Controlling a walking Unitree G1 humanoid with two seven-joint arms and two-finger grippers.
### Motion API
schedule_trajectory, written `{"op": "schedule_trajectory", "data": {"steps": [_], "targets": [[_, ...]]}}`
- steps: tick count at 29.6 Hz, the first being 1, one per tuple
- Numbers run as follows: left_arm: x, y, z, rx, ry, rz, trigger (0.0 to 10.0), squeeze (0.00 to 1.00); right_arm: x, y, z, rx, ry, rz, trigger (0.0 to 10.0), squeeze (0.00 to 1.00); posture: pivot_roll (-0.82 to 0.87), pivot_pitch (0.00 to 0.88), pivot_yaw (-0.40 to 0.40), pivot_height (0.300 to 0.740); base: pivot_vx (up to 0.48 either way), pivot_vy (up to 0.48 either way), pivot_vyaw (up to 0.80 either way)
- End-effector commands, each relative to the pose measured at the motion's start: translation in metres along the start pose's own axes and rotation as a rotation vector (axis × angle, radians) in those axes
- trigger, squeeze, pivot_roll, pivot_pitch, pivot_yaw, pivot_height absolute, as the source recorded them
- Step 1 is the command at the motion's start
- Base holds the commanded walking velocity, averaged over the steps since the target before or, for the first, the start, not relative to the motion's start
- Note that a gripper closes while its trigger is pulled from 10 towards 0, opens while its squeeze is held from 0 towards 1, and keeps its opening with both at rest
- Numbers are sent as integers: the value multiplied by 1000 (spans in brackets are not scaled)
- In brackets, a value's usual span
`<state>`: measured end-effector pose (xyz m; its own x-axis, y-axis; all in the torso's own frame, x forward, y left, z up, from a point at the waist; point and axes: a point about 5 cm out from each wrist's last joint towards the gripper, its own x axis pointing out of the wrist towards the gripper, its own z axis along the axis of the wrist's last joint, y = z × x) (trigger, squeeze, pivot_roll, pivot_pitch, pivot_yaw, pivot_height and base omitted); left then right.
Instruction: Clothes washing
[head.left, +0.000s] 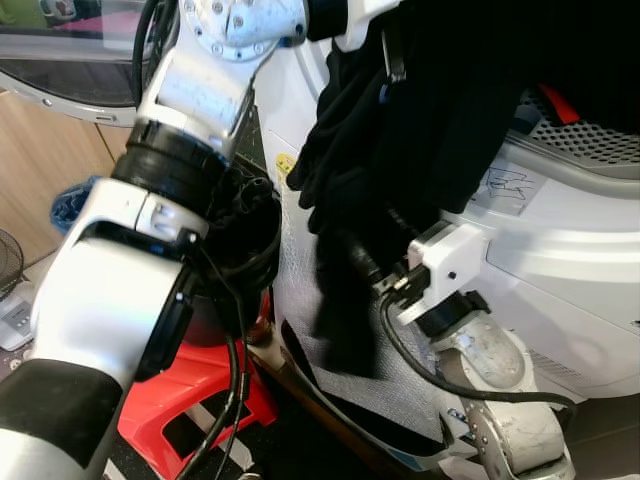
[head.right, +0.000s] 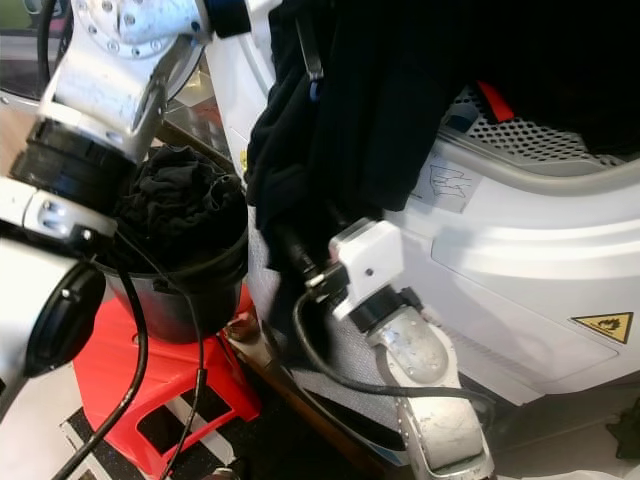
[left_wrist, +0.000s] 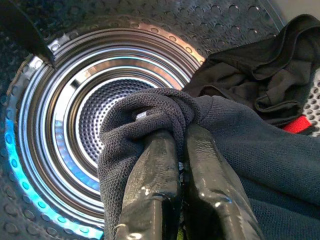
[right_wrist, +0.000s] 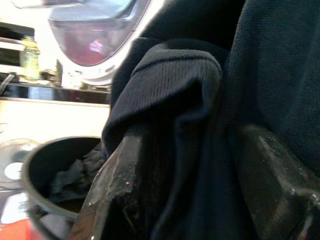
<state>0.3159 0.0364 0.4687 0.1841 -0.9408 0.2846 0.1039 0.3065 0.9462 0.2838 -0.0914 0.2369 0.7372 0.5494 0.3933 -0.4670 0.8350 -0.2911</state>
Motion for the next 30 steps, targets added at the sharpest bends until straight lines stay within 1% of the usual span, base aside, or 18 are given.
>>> {"op": "schedule_trajectory", "data": {"steps": [1,5,8,11,12,13,14,15,18,20,21,23,24,25,26,28,30], "targets": [[7,8,13,61,-47,8,10000,0,-2,-2,-2,-12,7,-18,10000,0,218,122,-22,740,0,0,0],[8,9,11,68,-53,8,10000,0,-1,-1,-3,-18,4,-29,10000,0,218,122,-22,740,0,0,0],[11,10,9,34,-60,12,10000,0,-2,10,8,-44,-16,32,10000,0,206,125,-19,740,0,0,0],[17,9,12,10,-87,9,10000,0,12,19,10,-50,-24,69,10000,0,202,127,-17,740,0,0,0],[21,8,13,11,-100,1,10000,0,23,27,15,-7,-39,100,10000,0,200,127,-17,740,0,0,0],[21,8,13,11,-100,1,10000,0,23,27,15,-7,-39,100,10000,0,200,127,-17,740,0,0,0],[26,7,16,3,-118,-2,10000,0,37,35,19,14,-46,131,10000,0,200,130,-17,740,0,0,0],[29,6,18,-7,-132,-5,10000,0,44,38,20,25,-40,133,10000,0,199,131,-18,740,0,0,0],[35,5,21,-30,-167,-7,10000,0,59,41,22,56,-18,125,10000,0,198,134,-20,740,0,0,0],[40,4,25,-67,-203,-10,10000,0,73,39,24,81,-1,84,10000,0,197,132,-21,740,0,0,0],[45,1,30,-98,-249,-20,10000,0,88,30,25,87,42,-2,10000,0,196,135,-21,740,0,0,0],[48,0,34,-120,-285,-24,10000,0,99,19,24,82,78,-89,10000,0,192,142,-22,740,0,0,0],[49,-1,37,-120,-309,-34,10000,0,110,1,23,26,118,-202,10000,0,190,148,-21,740,0,0,0],[49,-1,37,-120,-309,-34,10000,0,110,1,23,26,118,-202,10000,0,190,148,-21,740,0,0,0],[50,-2,39,-109,-320,-38,10000,0,118,-14,26,-14,131,-277,10000,0,187,154,-23,740,0,0,0],[49,-1,39,-96,-323,-37,10000,0,125,-31,31,-56,141,-349,10000,0,187,154,-23,740,0,0,0],[46,1,37,-39,-289,-19,10000,0,130,-54,41,-117,129,-417,10000,0,192,155,-37,740,0,0,0]]}}
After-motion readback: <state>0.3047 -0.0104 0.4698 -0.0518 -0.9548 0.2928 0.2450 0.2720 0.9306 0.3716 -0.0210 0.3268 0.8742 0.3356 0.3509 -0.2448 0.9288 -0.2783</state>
